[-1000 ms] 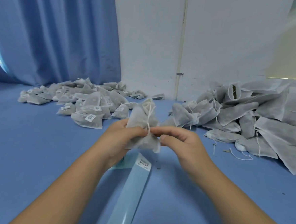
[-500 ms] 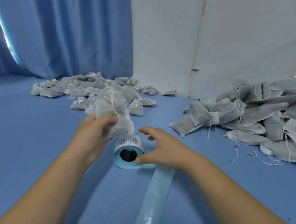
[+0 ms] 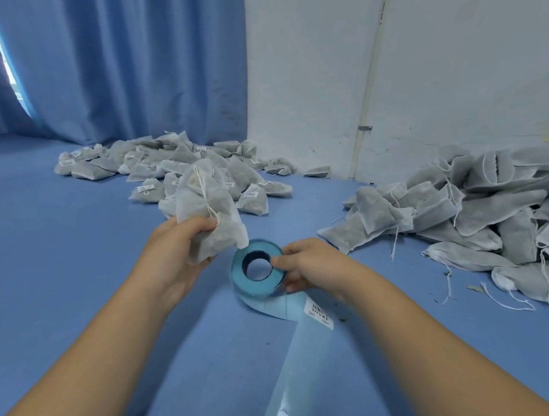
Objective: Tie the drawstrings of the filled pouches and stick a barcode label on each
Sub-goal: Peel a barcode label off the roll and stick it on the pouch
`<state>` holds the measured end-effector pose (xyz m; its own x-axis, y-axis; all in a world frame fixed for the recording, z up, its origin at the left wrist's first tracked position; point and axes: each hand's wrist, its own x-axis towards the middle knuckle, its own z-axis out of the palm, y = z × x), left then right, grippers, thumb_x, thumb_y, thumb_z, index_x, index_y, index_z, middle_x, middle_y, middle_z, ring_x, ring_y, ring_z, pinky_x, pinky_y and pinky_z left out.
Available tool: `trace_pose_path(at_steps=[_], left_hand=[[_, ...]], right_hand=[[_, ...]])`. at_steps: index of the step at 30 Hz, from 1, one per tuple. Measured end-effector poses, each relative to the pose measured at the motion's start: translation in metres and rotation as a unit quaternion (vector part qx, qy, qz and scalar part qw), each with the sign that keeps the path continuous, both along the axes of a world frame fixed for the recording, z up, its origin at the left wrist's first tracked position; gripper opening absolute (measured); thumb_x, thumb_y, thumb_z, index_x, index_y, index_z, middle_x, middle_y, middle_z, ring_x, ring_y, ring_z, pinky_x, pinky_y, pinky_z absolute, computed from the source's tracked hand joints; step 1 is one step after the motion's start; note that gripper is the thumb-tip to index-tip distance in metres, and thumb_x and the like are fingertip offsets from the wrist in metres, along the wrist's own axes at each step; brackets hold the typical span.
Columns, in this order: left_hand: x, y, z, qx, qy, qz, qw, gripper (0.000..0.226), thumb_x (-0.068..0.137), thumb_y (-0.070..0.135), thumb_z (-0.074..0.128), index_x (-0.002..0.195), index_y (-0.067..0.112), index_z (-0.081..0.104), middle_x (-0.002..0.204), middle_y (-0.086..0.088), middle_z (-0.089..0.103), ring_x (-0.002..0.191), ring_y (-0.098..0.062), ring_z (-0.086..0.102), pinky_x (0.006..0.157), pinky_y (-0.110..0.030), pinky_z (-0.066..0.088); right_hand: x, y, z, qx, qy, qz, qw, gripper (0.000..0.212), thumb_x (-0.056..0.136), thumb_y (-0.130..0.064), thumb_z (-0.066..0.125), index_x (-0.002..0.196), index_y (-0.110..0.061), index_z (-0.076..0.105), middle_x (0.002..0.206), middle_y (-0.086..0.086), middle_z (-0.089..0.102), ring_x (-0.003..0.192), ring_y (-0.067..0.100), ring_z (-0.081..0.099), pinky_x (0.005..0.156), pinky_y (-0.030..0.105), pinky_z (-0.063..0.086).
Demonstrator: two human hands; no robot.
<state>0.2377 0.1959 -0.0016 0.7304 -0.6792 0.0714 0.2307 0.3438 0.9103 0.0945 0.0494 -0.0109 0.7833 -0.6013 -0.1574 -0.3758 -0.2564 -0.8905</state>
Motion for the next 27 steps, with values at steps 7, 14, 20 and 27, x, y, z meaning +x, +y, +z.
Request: trace_pose_path(at_steps=[7, 14, 20, 27], left_hand=[[0.005, -0.009, -0.007, 0.02, 0.013, -0.013, 1.0, 0.01, 0.09, 0.004, 0.059, 0.096, 0.008, 0.066, 0.076, 0.0, 0.073, 0.066, -0.01, 0.069, 0.063, -0.026, 0.053], [-0.001, -0.019, -0.014, 0.026, 0.009, -0.029, 0.999, 0.011, 0.089, 0.004, 0.059, 0.092, 0.011, 0.067, 0.077, 0.0, 0.074, 0.066, -0.01, 0.07, 0.059, -0.025, 0.055], [-0.008, -0.021, -0.021, 0.027, -0.007, -0.037, 0.999, 0.015, 0.089, 0.002, 0.056, 0.088, 0.012, 0.067, 0.077, -0.002, 0.071, 0.066, -0.01, 0.068, 0.058, -0.025, 0.054], [-0.008, -0.017, -0.025, 0.027, -0.01, -0.019, 0.999, 0.013, 0.089, 0.003, 0.057, 0.088, 0.011, 0.067, 0.076, -0.002, 0.069, 0.068, -0.012, 0.066, 0.062, -0.026, 0.054]], right_hand=[[0.014, -0.024, -0.002, 0.048, 0.031, -0.087, 0.995, 0.027, 0.091, -0.025, 0.064, 0.099, 0.0, 0.06, 0.075, 0.017, 0.064, 0.058, 0.023, 0.06, 0.062, 0.032, 0.052], [0.026, -0.031, -0.008, -0.03, 0.065, -0.116, 0.991, 0.031, 0.091, -0.033, 0.059, 0.092, -0.002, 0.063, 0.074, 0.016, 0.069, 0.057, 0.022, 0.064, 0.061, 0.03, 0.057], [0.024, -0.031, -0.01, -0.116, 0.094, -0.128, 0.98, 0.027, 0.087, -0.034, 0.058, 0.073, -0.01, 0.056, 0.065, 0.005, 0.059, 0.051, 0.018, 0.051, 0.053, 0.023, 0.043], [-0.007, -0.001, 0.003, -0.273, 0.106, -0.155, 0.943, 0.033, 0.088, -0.048, 0.052, 0.08, -0.017, 0.048, 0.081, 0.001, 0.056, 0.076, 0.022, 0.054, 0.055, 0.03, 0.036]])
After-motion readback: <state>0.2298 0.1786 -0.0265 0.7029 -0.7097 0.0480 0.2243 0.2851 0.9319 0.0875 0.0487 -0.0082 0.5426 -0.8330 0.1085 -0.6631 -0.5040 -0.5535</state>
